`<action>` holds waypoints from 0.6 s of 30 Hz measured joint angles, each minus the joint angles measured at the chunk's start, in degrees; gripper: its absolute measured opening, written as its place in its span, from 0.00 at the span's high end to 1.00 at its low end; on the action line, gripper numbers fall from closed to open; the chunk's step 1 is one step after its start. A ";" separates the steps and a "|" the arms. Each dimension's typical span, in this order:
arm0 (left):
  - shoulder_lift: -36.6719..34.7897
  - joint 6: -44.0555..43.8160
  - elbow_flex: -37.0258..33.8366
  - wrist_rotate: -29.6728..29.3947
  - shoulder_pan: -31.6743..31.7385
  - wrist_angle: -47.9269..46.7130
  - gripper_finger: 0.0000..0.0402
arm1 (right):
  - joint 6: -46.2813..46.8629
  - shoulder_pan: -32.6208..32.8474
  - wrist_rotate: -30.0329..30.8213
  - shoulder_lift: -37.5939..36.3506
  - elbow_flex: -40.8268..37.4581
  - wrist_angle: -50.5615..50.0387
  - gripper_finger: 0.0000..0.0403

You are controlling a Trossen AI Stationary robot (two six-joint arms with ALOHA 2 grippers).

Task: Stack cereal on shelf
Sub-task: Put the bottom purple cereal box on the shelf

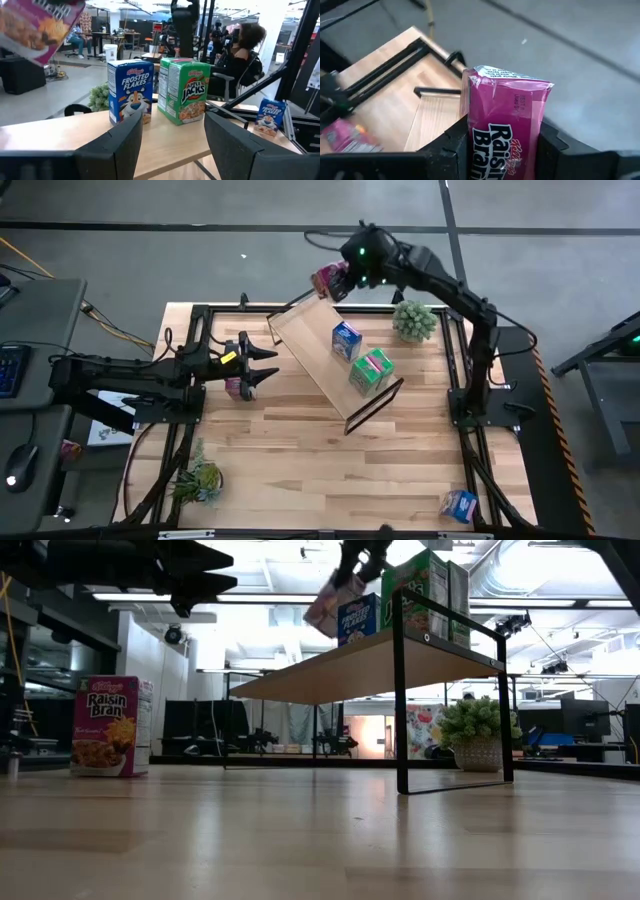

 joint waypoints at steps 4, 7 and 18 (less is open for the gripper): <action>0.00 2.94 0.00 -0.13 0.15 1.74 0.49 | -1.87 -2.34 -5.33 2.06 0.00 -1.87 0.67; 0.00 4.64 0.00 -0.13 0.15 3.46 0.49 | -3.99 -1.15 -8.28 3.38 0.00 -1.50 0.67; 0.00 11.42 0.00 -0.15 0.15 3.66 0.49 | -7.48 0.70 -7.50 6.27 0.00 -7.89 0.67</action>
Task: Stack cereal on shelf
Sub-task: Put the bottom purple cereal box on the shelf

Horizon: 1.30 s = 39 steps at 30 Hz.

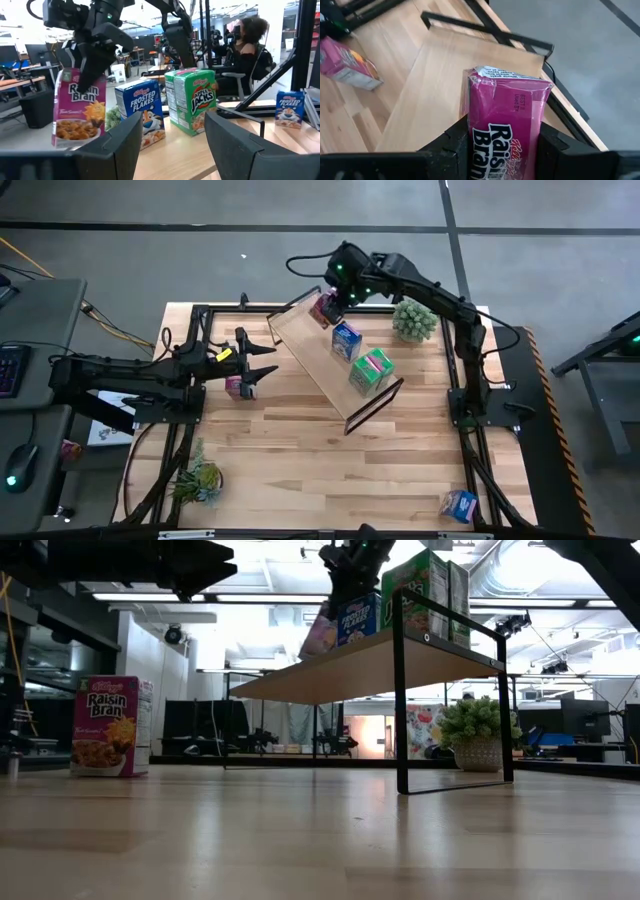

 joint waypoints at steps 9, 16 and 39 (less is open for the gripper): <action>0.00 -0.81 0.00 0.00 0.00 -0.02 0.49 | 1.97 1.30 1.16 0.26 0.00 -3.02 0.67; 0.00 -0.96 0.00 0.00 0.00 -0.02 0.49 | 4.23 3.41 1.64 0.33 0.00 -1.55 0.67; -0.01 -0.98 0.00 0.00 0.00 0.08 0.49 | 8.00 4.44 3.91 2.71 -0.13 -1.16 0.67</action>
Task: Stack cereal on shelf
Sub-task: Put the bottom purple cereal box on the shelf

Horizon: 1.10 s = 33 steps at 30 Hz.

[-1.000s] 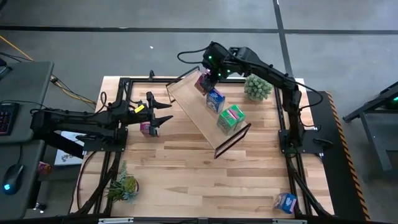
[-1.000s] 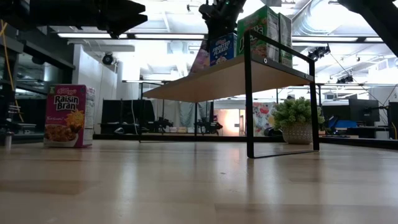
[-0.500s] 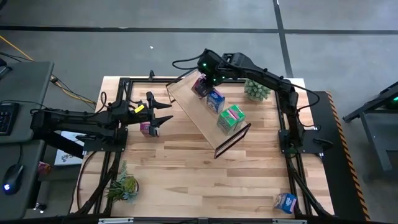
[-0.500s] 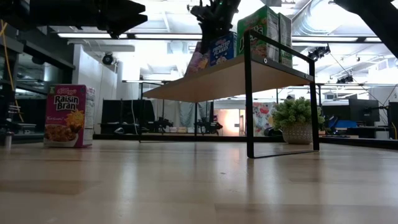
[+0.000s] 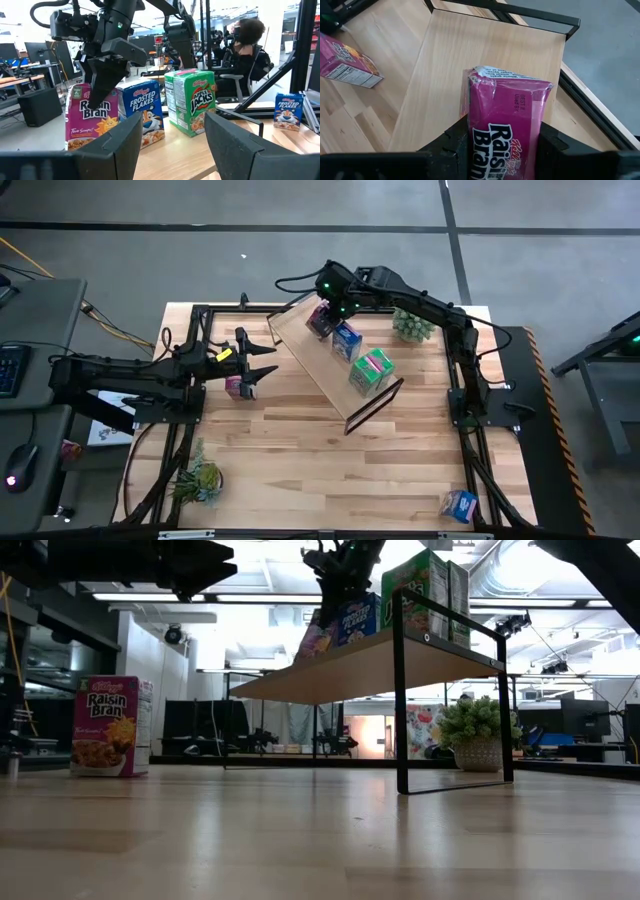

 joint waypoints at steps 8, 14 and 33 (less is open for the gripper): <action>0.01 -0.96 0.00 0.00 0.00 0.03 0.49 | 0.00 0.00 -0.44 -0.02 0.00 0.02 0.67; 0.01 -0.96 0.00 0.00 0.00 0.03 0.49 | 1.26 0.00 -1.31 -0.02 0.00 -0.40 0.67; 0.01 -0.94 0.00 0.00 0.00 0.07 0.49 | 0.99 0.09 -0.31 -0.07 0.00 -0.35 0.67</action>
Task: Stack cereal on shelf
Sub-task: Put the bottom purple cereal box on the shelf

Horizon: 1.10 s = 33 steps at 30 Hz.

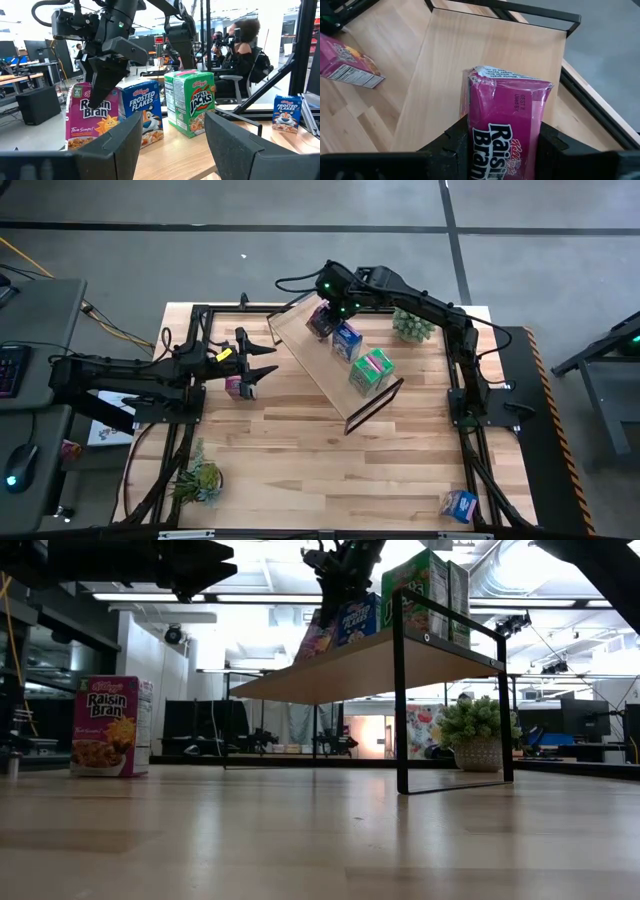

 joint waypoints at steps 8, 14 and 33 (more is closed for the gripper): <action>0.00 0.00 0.02 0.00 0.00 0.00 0.49 | -0.90 0.00 0.02 -0.04 0.00 0.22 0.67; 0.00 0.00 0.02 0.01 0.00 0.00 0.49 | -1.28 0.00 0.02 -0.04 0.00 0.20 0.67; 0.00 0.00 0.02 0.01 -0.01 0.35 0.49 | -0.64 0.00 -0.52 -0.04 0.02 2.57 0.34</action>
